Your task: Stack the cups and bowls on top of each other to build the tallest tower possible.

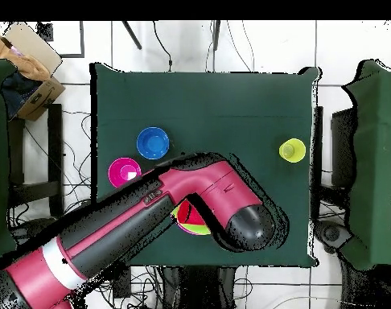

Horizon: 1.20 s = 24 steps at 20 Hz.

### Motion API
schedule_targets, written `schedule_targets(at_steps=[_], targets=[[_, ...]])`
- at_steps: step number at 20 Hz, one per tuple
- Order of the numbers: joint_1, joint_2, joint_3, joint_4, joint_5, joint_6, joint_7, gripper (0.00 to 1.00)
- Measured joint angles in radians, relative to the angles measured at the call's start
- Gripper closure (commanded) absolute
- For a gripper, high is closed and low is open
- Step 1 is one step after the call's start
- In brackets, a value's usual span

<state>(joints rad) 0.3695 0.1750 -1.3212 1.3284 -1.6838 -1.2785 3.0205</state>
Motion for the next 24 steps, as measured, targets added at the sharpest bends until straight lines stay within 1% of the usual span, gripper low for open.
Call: schedule_targets(at_steps=[8, 13, 20, 24], targets=[[0.0, 0.038, 0.005, 0.001, 0.052, 0.027, 0.0, 1.0], [0.001, 0.038, 0.012, 0.018, 0.086, 0.041, 0.0, 1.0], [0.002, 0.031, 0.034, 0.073, 0.142, 0.074, 0.0, 1.0], [0.002, 0.014, 0.046, 0.106, 0.17, 0.095, 0.0, 1.0]])
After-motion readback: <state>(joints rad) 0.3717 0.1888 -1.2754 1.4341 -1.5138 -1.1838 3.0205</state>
